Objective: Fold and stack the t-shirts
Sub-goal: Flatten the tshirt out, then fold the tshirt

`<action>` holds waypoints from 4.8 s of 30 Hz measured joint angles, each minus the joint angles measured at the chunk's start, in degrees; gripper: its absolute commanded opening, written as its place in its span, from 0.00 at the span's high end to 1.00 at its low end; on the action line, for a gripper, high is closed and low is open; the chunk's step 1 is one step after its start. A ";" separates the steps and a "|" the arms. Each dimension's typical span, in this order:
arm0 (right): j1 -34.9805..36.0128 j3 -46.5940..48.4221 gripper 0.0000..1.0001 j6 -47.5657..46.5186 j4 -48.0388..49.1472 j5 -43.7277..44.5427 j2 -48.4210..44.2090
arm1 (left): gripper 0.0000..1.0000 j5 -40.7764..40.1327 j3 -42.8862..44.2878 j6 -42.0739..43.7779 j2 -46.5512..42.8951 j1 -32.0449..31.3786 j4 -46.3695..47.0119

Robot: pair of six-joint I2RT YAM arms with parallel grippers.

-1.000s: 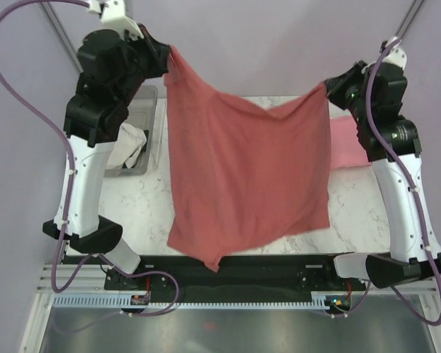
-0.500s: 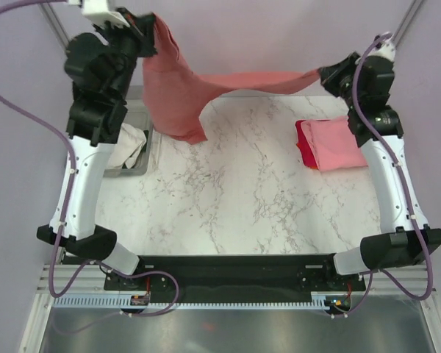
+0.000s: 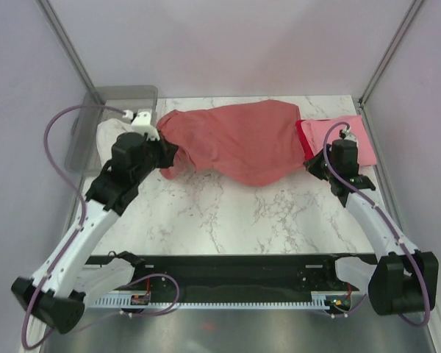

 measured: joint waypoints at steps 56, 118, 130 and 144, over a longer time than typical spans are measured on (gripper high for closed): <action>0.00 -13.25 1.00 -0.98 -10.80 13.62 -6.60 | 0.98 6.05 -19.52 -14.01 -3.17 -0.22 -5.97; 4.61 24.59 0.53 -8.09 -1.66 15.72 34.27 | 0.17 -3.54 -2.51 -10.49 7.30 7.08 -3.80; 0.83 34.40 0.49 -6.25 -2.10 15.87 50.01 | 0.17 0.94 -13.05 -10.86 -3.63 6.49 -4.28; -2.69 34.53 0.30 -5.70 -2.67 14.91 49.62 | 0.15 1.27 -20.06 -11.87 -6.32 6.27 -3.61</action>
